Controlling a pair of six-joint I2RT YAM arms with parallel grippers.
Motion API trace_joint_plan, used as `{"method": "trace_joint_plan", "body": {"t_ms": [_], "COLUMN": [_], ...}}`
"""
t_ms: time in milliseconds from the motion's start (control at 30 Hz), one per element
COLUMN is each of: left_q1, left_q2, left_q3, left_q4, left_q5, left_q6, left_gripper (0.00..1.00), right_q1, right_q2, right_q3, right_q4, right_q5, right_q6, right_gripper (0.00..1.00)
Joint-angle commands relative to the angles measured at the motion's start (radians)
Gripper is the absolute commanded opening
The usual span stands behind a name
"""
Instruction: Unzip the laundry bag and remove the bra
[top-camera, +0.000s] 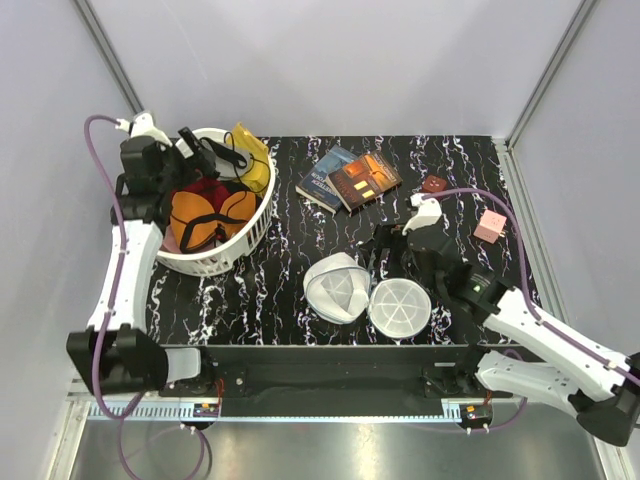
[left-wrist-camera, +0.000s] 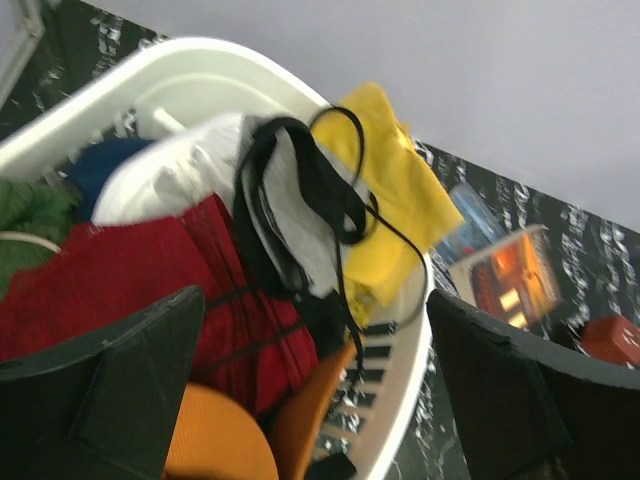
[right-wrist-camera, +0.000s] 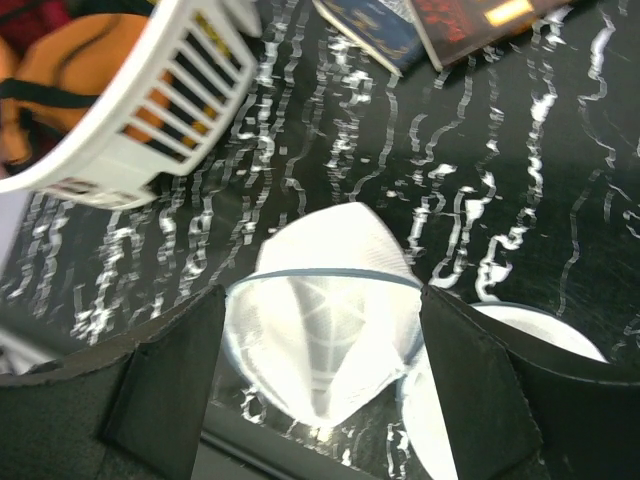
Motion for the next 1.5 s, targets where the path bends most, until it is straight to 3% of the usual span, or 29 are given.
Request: {"method": "trace_joint_plan", "body": {"t_ms": [0, 267, 500, 700, 833, 967, 1467], "left_q1": [-0.003, -0.061, -0.063, -0.063, -0.062, -0.065, -0.065], "left_q2": [-0.133, -0.327, -0.456, -0.477, -0.494, -0.499, -0.505], "left_q3": [-0.083, -0.210, -0.358, -0.382, -0.390, -0.399, -0.407], "left_q4": [-0.031, -0.150, -0.150, -0.147, -0.142, -0.140, -0.130], "left_q5": [0.137, 0.182, 0.179, 0.231, 0.243, 0.269, 0.320], "left_q6": [-0.029, 0.068, 0.097, 0.100, 0.097, 0.094, 0.085], "left_gripper": [0.99, 0.99, 0.99, 0.99, 0.99, 0.99, 0.99], "right_q1": [-0.073, -0.255, -0.329, -0.448, -0.452, -0.452, -0.453], "right_q2": [0.065, 0.164, 0.145, 0.184, 0.161, 0.116, 0.268], "right_q3": [-0.032, -0.137, -0.214, -0.317, -0.342, -0.363, -0.290], "right_q4": [0.008, -0.004, -0.168, -0.245, -0.279, -0.313, -0.377], "right_q5": [-0.048, -0.181, -0.068, -0.043, -0.057, -0.029, -0.057], "right_q6": [0.024, 0.106, 0.292, 0.361, 0.418, 0.464, 0.446], "right_gripper": [0.86, 0.86, 0.84, 0.80, 0.74, 0.60, 0.40]}}
